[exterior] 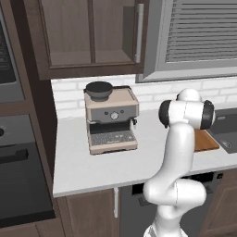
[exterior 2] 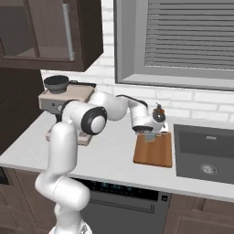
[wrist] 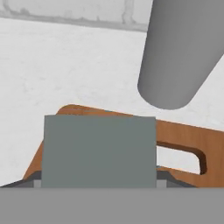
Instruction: Pick up the sponge from the counter and clean the cutting board by briefly scrubbing or pressing down on the cutting board. Once finished, release the sponge.
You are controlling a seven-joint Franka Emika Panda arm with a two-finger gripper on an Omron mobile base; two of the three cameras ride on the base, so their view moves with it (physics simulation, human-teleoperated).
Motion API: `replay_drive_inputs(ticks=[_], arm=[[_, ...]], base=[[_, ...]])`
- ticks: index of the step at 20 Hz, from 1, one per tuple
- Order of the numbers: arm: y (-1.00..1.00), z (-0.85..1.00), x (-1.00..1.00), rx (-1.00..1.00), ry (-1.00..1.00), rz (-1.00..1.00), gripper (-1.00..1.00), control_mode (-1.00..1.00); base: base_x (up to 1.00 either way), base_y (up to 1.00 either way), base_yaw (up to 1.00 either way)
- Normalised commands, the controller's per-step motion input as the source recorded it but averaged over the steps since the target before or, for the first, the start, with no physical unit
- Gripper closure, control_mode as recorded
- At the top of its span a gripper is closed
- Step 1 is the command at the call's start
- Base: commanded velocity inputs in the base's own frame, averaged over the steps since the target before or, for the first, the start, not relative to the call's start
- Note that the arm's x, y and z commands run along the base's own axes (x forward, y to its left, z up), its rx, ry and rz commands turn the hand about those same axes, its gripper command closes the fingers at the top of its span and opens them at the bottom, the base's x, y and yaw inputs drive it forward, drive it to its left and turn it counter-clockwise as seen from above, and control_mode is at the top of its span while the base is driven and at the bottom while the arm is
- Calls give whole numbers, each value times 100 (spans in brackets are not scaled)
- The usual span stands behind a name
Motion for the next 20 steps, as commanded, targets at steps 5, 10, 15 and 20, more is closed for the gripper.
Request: replay_drive_inputs(ticks=[5, 10, 15, 20], arm=[[-3, -23, -94, -9, -4, 24, 100, -100], [-9, -15, -100, -10, -3, 17, 100, -100], [-15, -16, -100, -3, 0, 19, 100, -100], [-31, -19, -94, 0, 0, 21, 100, -100]], base=[[0, 0, 0], [0, 0, 0], [0, 0, 0], [0, 0, 0]])
